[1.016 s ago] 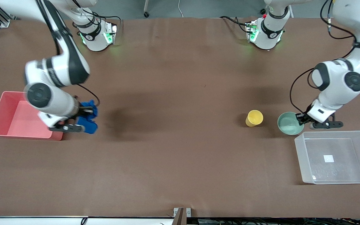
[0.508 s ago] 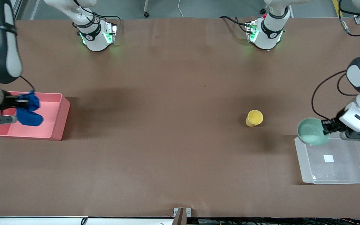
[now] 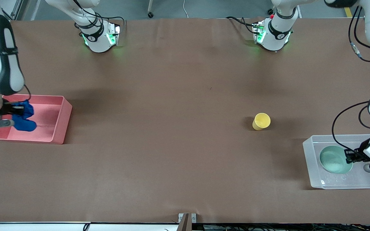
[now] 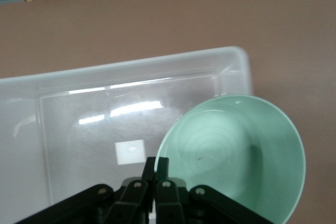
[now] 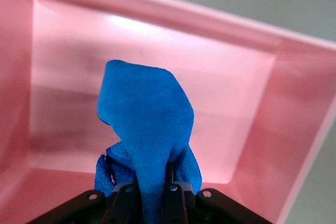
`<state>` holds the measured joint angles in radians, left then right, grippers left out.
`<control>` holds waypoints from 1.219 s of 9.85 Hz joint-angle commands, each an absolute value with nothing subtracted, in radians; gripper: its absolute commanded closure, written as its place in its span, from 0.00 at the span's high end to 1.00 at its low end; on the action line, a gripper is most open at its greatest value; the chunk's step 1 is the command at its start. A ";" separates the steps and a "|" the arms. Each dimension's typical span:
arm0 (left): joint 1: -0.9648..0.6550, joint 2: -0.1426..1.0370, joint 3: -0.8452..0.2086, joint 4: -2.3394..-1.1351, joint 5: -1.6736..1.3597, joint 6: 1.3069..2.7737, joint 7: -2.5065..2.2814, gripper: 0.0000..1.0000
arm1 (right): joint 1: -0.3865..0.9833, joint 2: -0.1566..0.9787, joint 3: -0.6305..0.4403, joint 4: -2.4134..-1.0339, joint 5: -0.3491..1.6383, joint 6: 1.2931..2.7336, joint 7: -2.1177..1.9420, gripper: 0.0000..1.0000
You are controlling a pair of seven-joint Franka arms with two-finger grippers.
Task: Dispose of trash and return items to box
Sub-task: 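Drop the cloth into the bin while the left gripper lowers the bowl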
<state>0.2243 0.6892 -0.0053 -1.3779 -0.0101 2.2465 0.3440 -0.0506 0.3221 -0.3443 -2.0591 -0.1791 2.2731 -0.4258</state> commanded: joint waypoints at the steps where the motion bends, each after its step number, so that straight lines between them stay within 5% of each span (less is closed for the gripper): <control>1: 0.279 0.811 -0.011 -1.293 -0.003 2.227 0.396 0.01 | -0.052 0.392 -0.337 -2.066 -0.117 2.345 -0.431 0.33; 2: 0.285 0.827 -0.011 -1.296 -0.005 2.229 0.396 0.02 | -0.057 0.411 -0.336 -2.065 -0.094 2.367 -0.431 0.99; 6: 0.296 0.867 -0.012 -1.316 -0.006 2.243 0.377 0.15 | -0.055 0.280 -0.270 -2.019 -0.040 2.263 -0.375 1.00; 7: 0.295 0.861 -0.012 -1.316 -0.006 2.243 0.373 0.24 | -0.076 0.197 -0.223 -2.011 -0.006 2.202 -0.306 1.00; 9: 0.290 0.829 -0.015 -1.316 -0.006 2.237 0.374 0.69 | -0.103 0.080 -0.111 -1.970 -0.006 2.061 -0.130 1.00; 12: 0.250 0.711 -0.018 -1.327 -0.002 2.123 0.342 0.77 | -0.049 0.038 -0.101 -1.692 -0.006 1.687 -0.043 1.00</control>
